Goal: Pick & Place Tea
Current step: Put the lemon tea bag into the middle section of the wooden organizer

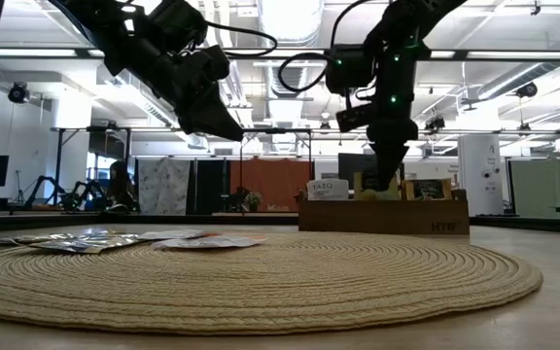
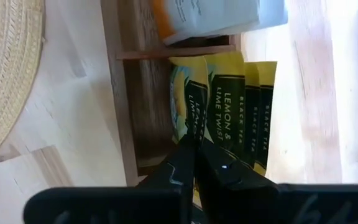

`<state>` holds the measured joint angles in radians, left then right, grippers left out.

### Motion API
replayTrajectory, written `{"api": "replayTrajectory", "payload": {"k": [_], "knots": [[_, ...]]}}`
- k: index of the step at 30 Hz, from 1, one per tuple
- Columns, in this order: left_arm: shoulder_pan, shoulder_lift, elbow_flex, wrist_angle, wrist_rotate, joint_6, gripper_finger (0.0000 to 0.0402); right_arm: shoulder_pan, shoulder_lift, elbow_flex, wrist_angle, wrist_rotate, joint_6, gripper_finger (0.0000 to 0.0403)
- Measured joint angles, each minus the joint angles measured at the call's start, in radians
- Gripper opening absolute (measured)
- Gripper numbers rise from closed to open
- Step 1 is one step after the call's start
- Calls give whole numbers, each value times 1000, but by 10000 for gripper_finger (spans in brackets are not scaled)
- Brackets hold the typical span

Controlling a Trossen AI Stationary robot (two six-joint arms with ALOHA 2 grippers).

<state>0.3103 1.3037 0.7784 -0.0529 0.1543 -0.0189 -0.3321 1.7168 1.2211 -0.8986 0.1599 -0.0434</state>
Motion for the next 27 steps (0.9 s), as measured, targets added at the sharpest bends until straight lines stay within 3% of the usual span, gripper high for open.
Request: {"api": "replayTrajectory", "payload": {"k": [9, 21, 27], "knots": [[0, 0, 0, 0, 0, 0, 83, 0, 0, 25, 0, 0, 17, 19], [2, 0, -1, -45, 0, 0, 83, 0, -5, 30, -26, -1, 61, 116], [2, 0, -1, -130, 0, 0, 83, 3, -9, 88, -71, -4, 80, 140]]}}
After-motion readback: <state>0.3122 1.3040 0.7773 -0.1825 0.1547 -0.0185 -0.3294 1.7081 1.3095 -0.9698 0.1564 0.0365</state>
